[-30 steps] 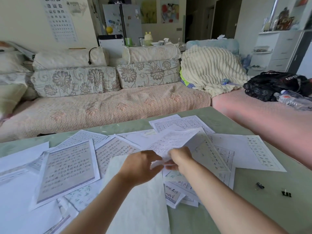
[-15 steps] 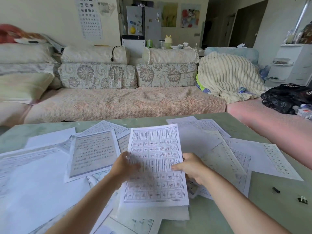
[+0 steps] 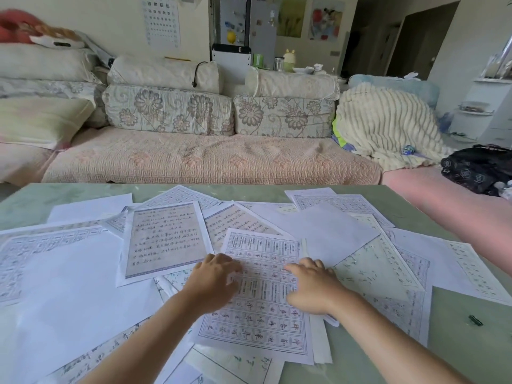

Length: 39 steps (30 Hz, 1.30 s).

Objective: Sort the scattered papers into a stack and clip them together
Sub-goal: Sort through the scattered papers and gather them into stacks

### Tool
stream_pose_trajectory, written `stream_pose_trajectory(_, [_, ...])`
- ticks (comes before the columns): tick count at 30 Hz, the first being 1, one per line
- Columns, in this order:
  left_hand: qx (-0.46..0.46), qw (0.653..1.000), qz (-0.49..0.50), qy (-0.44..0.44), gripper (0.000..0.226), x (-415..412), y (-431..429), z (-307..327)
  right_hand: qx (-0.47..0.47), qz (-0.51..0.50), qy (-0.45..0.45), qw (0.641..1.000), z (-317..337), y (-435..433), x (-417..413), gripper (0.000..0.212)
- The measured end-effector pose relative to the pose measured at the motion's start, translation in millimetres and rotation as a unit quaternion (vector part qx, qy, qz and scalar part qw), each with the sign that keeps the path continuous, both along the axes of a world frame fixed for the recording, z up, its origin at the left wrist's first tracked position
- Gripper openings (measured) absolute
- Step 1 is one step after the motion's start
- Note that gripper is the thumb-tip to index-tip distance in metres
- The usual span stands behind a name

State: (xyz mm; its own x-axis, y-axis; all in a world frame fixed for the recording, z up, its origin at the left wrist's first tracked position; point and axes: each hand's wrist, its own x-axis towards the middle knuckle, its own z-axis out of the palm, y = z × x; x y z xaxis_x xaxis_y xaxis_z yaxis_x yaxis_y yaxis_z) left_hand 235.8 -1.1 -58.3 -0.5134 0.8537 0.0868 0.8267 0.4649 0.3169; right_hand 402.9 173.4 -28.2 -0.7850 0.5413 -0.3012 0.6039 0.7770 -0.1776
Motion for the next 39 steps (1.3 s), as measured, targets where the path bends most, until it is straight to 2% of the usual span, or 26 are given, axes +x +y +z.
stream_pose_trajectory(2, [0.011,1.0,0.012,0.012,0.046,-6,-3,3,0.043,0.012,-0.002,0.999,-1,-3,-4,0.075])
stream_pose_trajectory(5, [0.021,0.998,0.05,0.043,0.052,-26,-20,10,0.093,0.065,0.06,0.992,3,-16,-28,0.068])
stream_pose_trajectory(7, [0.004,0.995,0.072,0.069,0.059,-44,-39,12,0.067,0.109,0.104,0.986,5,-32,-55,0.064])
stream_pose_trajectory(10, [-0.032,0.99,0.112,0.076,0.074,-70,-69,11,0.018,0.169,0.122,0.978,5,-62,-102,0.062])
stream_pose_trajectory(14, [-0.034,0.988,0.151,0.014,0.085,-97,-104,-1,0.007,0.218,0.116,0.969,4,-91,-155,0.071])
stream_pose_trajectory(16, [-0.014,0.988,0.156,0.006,0.077,-103,-118,-6,0.016,0.233,0.091,0.968,1,-98,-174,0.083])
stream_pose_trajectory(18, [-0.001,0.989,0.145,0.037,0.062,-107,-128,-8,0.014,0.243,0.076,0.967,-5,-102,-186,0.089])
stream_pose_trajectory(23, [0.047,0.979,0.089,0.175,0.024,-112,-136,-5,0.014,0.263,0.135,0.955,-11,-115,-191,0.08])
stream_pose_trajectory(25, [0.075,0.968,0.085,0.223,0.03,-112,-139,-3,-0.033,0.218,0.178,0.959,-9,-121,-190,0.066])
stream_pose_trajectory(27, [0.095,0.964,0.086,0.234,0.031,-111,-147,4,-0.111,0.096,0.238,0.96,-2,-128,-197,0.049])
stream_pose_trajectory(28, [0.104,0.962,0.084,0.239,0.025,-110,-151,8,-0.161,0.015,0.271,0.949,5,-131,-202,0.045])
stream_pose_trajectory(30, [0.115,0.962,0.07,0.238,0.01,-106,-161,15,-0.316,-0.145,0.283,0.894,15,-131,-214,0.03])
stream_pose_trajectory(31, [0.12,0.963,0.061,0.235,0.007,-102,-166,17,-0.388,-0.189,0.259,0.864,19,-131,-217,0.02])
stream_pose_trajectory(32, [0.119,0.965,0.055,0.225,0.008,-97,-171,19,-0.427,-0.197,0.226,0.853,22,-130,-220,0.019])
stream_pose_trajectory(34, [0.098,0.978,0.051,0.176,0.016,-85,-181,25,-0.428,-0.18,0.175,0.868,22,-132,-220,0.032])
stream_pose_trajectory(35, [0.086,0.985,0.059,0.14,0.02,-80,-186,28,-0.399,-0.173,0.163,0.886,22,-135,-219,0.039])
stream_pose_trajectory(37, [0.082,0.991,0.091,0.059,0.028,-74,-198,31,-0.335,-0.171,0.163,0.912,15,-141,-218,0.051])
stream_pose_trajectory(39, [0.084,0.986,0.14,-0.015,0.036,-76,-213,35,-0.315,-0.15,0.166,0.922,8,-152,-216,0.058])
